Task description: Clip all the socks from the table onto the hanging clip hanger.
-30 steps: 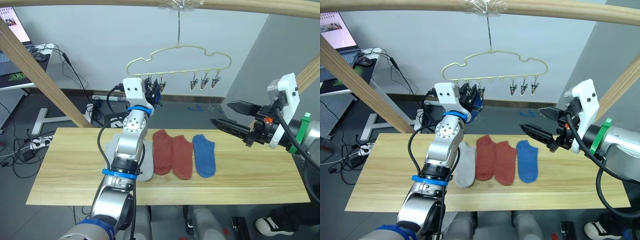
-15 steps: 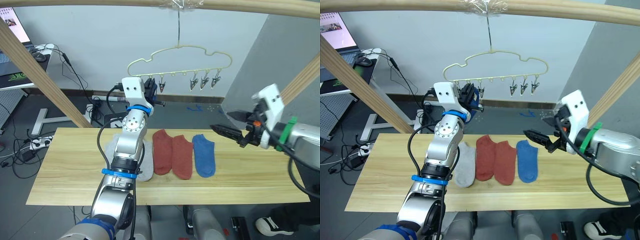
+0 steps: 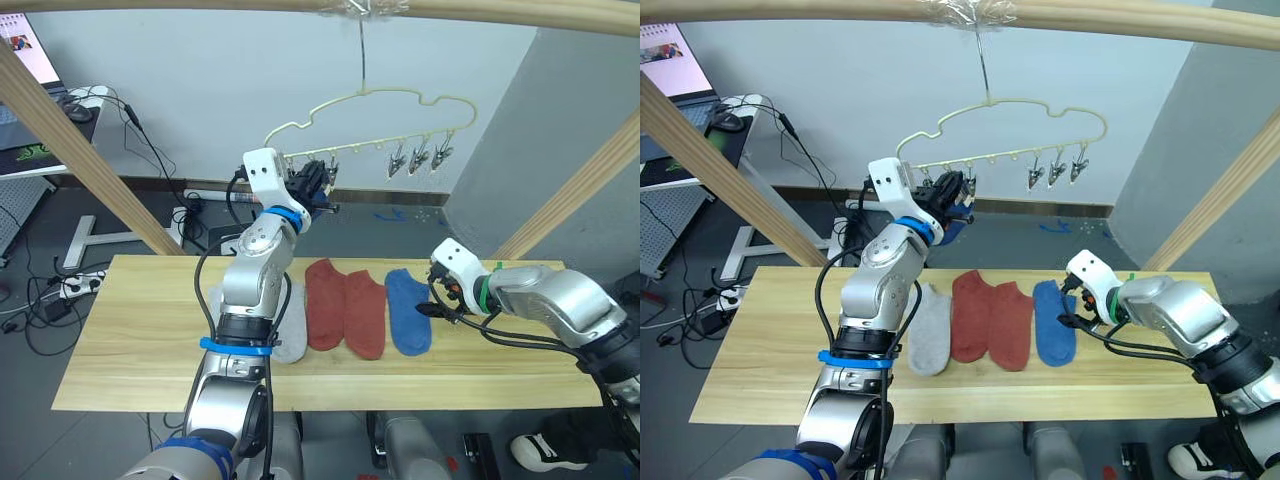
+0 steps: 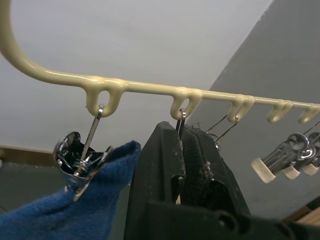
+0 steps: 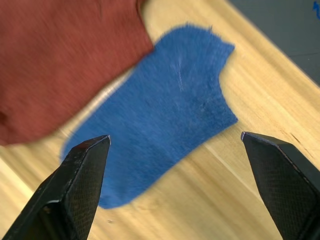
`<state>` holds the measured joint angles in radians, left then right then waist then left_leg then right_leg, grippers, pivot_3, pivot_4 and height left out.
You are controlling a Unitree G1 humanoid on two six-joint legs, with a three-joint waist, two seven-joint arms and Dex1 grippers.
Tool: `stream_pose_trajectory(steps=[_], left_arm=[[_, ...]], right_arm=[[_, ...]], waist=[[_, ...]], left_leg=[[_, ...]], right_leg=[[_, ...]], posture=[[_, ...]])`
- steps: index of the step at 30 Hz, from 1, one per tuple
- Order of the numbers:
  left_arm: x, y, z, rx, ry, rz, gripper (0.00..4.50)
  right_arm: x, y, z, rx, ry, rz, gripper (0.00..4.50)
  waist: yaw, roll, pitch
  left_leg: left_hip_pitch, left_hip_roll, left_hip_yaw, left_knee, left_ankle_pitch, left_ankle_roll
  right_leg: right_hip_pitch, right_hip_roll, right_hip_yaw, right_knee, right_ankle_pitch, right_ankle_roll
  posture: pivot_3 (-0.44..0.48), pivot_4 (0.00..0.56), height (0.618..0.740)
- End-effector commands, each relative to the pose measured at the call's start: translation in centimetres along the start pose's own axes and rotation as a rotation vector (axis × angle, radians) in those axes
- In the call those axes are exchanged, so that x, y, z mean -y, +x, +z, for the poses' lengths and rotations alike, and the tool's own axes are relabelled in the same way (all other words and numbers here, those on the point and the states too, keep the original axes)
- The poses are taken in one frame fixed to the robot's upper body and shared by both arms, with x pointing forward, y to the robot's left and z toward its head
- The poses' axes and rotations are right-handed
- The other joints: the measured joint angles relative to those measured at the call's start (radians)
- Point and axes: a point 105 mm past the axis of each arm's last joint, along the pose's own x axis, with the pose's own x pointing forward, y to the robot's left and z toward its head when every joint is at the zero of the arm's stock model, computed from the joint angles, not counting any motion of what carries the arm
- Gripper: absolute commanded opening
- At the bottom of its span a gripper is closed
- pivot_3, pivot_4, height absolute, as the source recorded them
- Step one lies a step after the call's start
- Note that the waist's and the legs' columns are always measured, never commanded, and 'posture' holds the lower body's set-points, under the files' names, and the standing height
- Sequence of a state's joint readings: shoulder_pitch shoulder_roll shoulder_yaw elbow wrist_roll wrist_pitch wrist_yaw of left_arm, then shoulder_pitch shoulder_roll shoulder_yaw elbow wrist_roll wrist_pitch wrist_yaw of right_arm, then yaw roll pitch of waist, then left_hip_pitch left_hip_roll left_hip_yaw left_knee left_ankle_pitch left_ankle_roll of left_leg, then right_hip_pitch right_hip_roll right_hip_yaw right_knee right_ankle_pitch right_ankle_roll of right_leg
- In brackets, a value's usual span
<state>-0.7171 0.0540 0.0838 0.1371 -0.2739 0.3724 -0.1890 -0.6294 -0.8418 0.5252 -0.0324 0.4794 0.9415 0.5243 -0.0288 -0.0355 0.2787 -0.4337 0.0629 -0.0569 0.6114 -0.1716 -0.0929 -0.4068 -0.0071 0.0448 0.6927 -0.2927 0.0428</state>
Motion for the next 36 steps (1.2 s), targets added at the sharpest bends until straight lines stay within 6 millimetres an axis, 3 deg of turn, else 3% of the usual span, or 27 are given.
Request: stream_pose_trajectory(steps=[1,13,22,30,33,36], left_arm=[[0.9,0.0,1.9,0.043,-0.026,-0.041,0.00],[0.8,-0.2,2.2,0.029,-0.014,-0.038,0.00],[0.7,-0.3,2.3,0.025,-0.006,-0.030,0.00],[0.9,-0.3,2.4,0.024,-0.003,-0.031,0.00],[0.8,-0.3,2.5,0.026,-0.002,-0.030,0.00],[0.8,-0.4,2.6,0.025,-0.002,-0.030,0.00]], right_arm=[[0.3,0.9,0.4,-0.007,-0.081,0.003,4.39],[1.1,4.1,1.8,-0.004,-0.143,0.006,4.39],[0.2,4.9,0.3,-0.093,-0.161,0.057,4.39],[0.6,5.4,-0.9,-0.141,-0.263,0.013,4.39],[0.3,5.5,-1.3,-0.145,-0.262,0.025,3.83],[0.0,5.5,-1.5,-0.146,-0.256,0.039,2.82]], waist=[[0.000,0.000,0.000],[0.003,0.000,0.001],[0.008,0.001,0.002],[0.009,0.001,0.002],[0.009,0.001,0.002],[0.009,0.001,0.002]], left_leg=[[0.000,0.000,0.000,0.000,0.000,0.000],[0.000,0.000,0.000,-0.001,0.000,0.000],[0.000,0.000,0.000,-0.002,0.000,0.000],[0.000,0.000,0.000,-0.002,0.000,0.000],[0.001,0.000,0.000,-0.002,0.000,0.000],[0.001,0.000,0.000,-0.002,0.000,0.000]], right_leg=[[0.000,0.000,0.000,0.000,0.000,0.000],[0.000,0.000,0.000,-0.001,0.000,0.000],[0.000,0.000,0.000,-0.002,0.000,0.000],[0.000,0.000,0.000,-0.002,0.000,0.000],[0.002,0.000,0.000,-0.002,0.000,0.000],[0.002,0.000,0.000,-0.002,0.001,0.000]], posture=[[0.034,0.269,0.740],[0.065,0.279,0.740],[0.080,0.289,0.740],[0.081,0.291,0.740],[0.085,0.289,0.740],[0.085,0.289,0.740]])
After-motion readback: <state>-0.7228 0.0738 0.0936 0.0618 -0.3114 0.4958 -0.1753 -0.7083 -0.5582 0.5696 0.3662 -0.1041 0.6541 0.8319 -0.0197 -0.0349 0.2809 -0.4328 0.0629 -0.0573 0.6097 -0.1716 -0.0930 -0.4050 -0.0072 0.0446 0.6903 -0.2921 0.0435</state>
